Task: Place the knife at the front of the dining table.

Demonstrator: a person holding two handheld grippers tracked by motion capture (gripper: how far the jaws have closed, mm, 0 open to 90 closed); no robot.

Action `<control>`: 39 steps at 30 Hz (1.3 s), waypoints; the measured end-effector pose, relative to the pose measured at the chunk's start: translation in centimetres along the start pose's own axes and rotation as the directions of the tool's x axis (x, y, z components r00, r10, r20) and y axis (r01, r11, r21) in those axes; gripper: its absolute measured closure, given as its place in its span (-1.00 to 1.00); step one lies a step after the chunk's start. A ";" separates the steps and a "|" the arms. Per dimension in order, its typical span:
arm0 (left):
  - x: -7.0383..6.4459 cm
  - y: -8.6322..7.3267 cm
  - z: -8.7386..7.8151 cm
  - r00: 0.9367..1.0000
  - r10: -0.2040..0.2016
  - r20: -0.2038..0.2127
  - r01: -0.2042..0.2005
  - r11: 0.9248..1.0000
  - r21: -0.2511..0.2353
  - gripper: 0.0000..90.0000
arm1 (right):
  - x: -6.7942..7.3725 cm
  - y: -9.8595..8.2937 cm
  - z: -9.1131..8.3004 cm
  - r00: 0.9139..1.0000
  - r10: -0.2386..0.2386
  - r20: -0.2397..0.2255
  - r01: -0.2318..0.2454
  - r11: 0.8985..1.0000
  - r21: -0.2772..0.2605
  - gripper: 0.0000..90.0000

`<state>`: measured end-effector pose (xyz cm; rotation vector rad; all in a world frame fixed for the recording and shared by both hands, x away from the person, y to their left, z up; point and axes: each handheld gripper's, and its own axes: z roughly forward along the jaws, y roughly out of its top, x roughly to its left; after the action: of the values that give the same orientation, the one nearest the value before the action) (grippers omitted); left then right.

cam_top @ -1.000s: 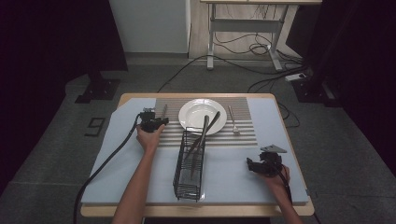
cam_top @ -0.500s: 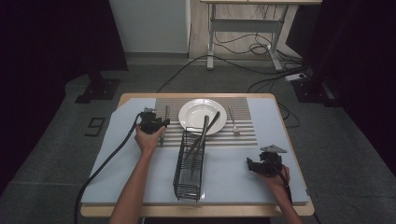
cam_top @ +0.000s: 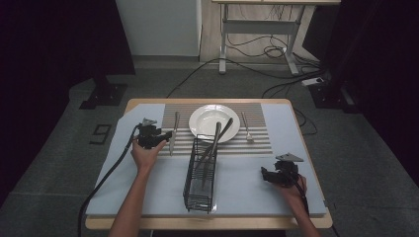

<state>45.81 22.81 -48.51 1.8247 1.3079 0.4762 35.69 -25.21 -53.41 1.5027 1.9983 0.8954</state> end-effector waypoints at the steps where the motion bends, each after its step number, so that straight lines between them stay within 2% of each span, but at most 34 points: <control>1: -0.1 -0.1 -0.3 1.000 0.001 0.001 -0.001 1.000 -0.005 -0.02 | 0.0 0.0 0.0 1.000 0.000 0.000 0.000 1.000 0.000 -0.64; 5: -0.3 -0.7 -1.4 1.000 0.024 0.011 -0.024 1.000 -0.009 -0.06 | 0.0 0.0 0.0 1.000 0.000 0.000 0.000 1.000 0.000 -0.63; 8: -0.6 -1.6 -2.5 0.999 0.040 0.033 -0.039 0.999 -0.016 -0.08 | 0.0 0.0 0.0 1.000 0.001 0.000 -0.001 1.000 -0.001 -0.63; 11: -0.7 -2.1 -3.4 0.998 0.055 0.033 -0.054 0.998 -0.014 -0.11 | 0.0 0.0 0.0 1.000 0.000 0.000 0.000 1.000 0.000 -0.63; 16: -1.0 -3.1 -4.7 0.997 0.054 0.048 -0.053 0.998 -0.027 -0.12 | 0.0 0.0 0.0 1.000 0.000 0.000 0.000 1.000 0.000 -0.63; 19: -1.3 -3.6 -5.4 0.996 0.077 0.042 -0.076 0.997 -0.020 -0.15 | 0.0 0.0 0.0 1.000 0.002 0.000 -0.002 1.000 -0.002 -0.63; 23: -1.5 -4.3 -6.5 0.996 0.070 0.056 -0.068 0.997 -0.036 -0.14 | 0.0 0.0 0.0 1.000 0.002 -0.001 -0.002 1.000 -0.001 -0.63; 26: -1.4 -5.0 -7.4 0.997 0.066 0.051 -0.064 0.997 -0.034 -0.14 | 0.0 0.0 0.0 1.000 0.003 -0.001 -0.003 1.000 -0.002 -0.63; 27: -1.6 -5.2 -7.6 0.996 0.078 0.037 -0.076 0.997 -0.033 -0.15 | 0.0 0.0 0.0 1.000 0.003 -0.001 -0.003 1.000 -0.002 -0.63; 29: -1.7 -5.4 -7.8 0.996 0.079 0.037 -0.078 0.996 -0.037 -0.13 | 0.0 0.0 0.0 1.000 0.004 -0.001 -0.004 1.000 -0.002 -0.63; 30: -1.7 -5.8 -8.0 0.996 0.069 0.050 -0.067 0.997 -0.036 -0.13 | 0.0 0.0 0.0 1.000 0.004 -0.001 -0.004 1.000 -0.002 -0.63; 33: -1.7 -6.7 -8.3 0.997 0.065 0.050 -0.064 0.998 -0.020 -0.13 | 0.0 0.0 0.0 1.000 0.004 0.000 -0.004 1.000 -0.003 -0.62; 35: -2.1 -7.2 -8.4 0.995 0.099 0.022 -0.099 0.995 0.002 -0.14 | -0.1 0.0 0.0 1.000 0.007 0.001 -0.007 1.000 -0.003 -0.62; 39: -2.7 -7.8 -8.6 0.992 0.122 0.027 -0.123 0.992 0.008 -0.15 | 0.0 0.0 0.0 1.000 0.006 0.001 -0.006 1.000 -0.003 -0.62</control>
<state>34.05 24.76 -49.18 1.9209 1.1871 0.5103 35.66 -25.26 -53.41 1.5074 1.9918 0.8993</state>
